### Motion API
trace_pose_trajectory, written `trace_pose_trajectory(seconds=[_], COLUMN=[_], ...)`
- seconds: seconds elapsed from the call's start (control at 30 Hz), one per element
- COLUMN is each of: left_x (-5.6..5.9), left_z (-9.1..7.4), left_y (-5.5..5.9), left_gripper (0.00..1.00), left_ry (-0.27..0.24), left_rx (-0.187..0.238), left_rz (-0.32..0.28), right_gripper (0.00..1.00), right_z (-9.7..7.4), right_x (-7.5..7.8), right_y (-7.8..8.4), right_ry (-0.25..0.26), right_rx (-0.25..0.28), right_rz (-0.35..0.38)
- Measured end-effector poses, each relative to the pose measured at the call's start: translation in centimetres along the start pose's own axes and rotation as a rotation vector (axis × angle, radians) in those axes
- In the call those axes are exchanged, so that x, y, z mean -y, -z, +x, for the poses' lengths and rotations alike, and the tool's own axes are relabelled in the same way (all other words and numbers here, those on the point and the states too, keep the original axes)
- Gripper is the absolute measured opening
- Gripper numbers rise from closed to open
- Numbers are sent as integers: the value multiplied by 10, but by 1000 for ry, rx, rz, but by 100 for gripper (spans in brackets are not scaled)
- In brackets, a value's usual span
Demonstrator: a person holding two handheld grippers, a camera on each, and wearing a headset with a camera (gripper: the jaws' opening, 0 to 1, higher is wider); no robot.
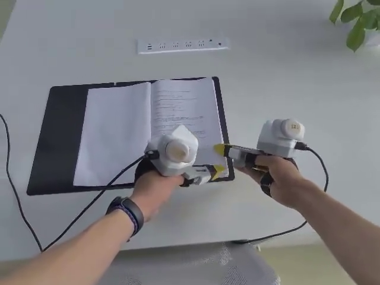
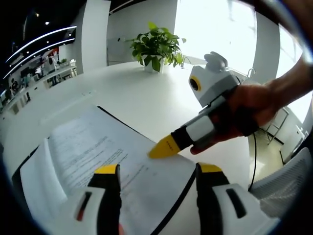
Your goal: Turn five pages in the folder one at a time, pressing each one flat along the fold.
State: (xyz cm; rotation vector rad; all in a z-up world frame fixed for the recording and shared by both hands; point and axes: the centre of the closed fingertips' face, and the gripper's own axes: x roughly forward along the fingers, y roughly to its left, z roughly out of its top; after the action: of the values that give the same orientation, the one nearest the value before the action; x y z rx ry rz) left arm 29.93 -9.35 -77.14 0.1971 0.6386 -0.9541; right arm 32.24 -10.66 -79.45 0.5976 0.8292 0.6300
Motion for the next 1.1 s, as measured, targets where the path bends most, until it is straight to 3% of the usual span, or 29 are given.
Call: trace_pose_trajectory(seconds=[0.23, 0.47, 0.7, 1.1], left_x=[-14, -27, -43, -72], left_z=[-18, -35, -57, -96], left_y=[-4, 2, 5, 14], left_gripper=[65, 67, 67, 69], left_ry=[-24, -40, -66, -113], left_rx=[23, 40, 58, 89], left_rz=[-6, -48, -48, -63], right_gripper=[0, 0, 0, 0], right_z=[-2, 1, 0, 12], right_x=[-13, -27, -41, -80], right_y=[-13, -23, -33, -47], right_ry=[-13, -22, -35, -94], right_rx=[10, 33, 71, 120], right_rz=[-32, -48, -50, -59])
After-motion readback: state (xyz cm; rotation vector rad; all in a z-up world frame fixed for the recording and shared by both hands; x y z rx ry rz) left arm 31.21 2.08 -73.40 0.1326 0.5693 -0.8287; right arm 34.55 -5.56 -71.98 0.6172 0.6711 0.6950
